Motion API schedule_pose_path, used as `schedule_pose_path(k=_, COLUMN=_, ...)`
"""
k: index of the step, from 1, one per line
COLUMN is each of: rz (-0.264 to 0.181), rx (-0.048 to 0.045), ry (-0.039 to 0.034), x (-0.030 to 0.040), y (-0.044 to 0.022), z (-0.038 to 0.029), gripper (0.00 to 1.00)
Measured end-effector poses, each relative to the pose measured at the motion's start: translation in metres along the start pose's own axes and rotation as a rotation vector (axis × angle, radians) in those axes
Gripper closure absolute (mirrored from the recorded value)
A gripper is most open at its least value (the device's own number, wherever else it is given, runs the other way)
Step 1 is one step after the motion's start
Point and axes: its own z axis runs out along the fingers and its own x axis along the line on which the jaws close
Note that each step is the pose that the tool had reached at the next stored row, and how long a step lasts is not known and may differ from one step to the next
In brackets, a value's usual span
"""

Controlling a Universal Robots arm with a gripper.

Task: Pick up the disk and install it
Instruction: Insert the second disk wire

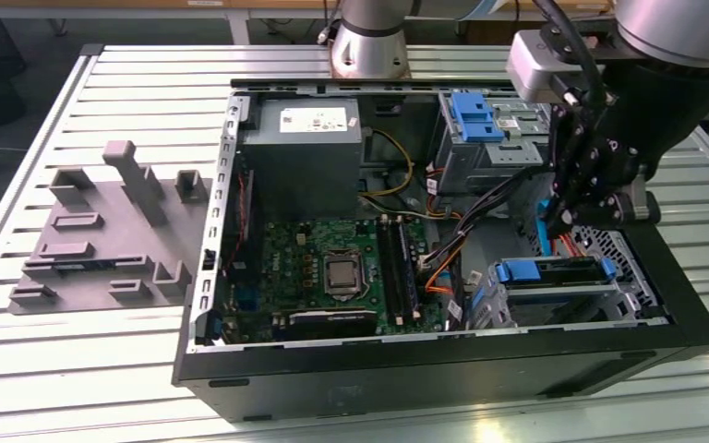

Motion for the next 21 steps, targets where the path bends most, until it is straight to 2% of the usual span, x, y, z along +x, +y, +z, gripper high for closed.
schedule_pose_path(k=2, rz=0.001, rx=-0.0009, ry=-0.021, x=0.0012, y=-0.0001, z=0.001, gripper=0.84)
schedule_pose_path(k=3, rz=0.001, rx=-0.0012, ry=-0.0285, x=0.0024, y=-0.0001, z=0.0018, gripper=0.84)
schedule_pose_path(k=4, rz=0.001, rx=-0.0012, ry=-0.0311, x=0.0039, y=-0.0001, z=0.0026, gripper=0.84)
schedule_pose_path(k=11, rz=0.001, rx=-0.0014, ry=-0.0317, x=0.0148, y=-0.0003, z=0.0088, gripper=0.84)
schedule_pose_path(k=14, rz=0.001, rx=-0.0016, ry=-0.0376, x=0.0195, y=-0.0005, z=0.0122, gripper=0.84)
schedule_pose_path(k=16, rz=0.001, rx=-0.0017, ry=-0.0399, x=0.0208, y=-0.0012, z=0.0139, gripper=0.84)
schedule_pose_path(k=21, rz=0.002, rx=-0.0021, ry=-0.0394, x=0.0208, y=-0.0027, z=0.0149, gripper=0.84)
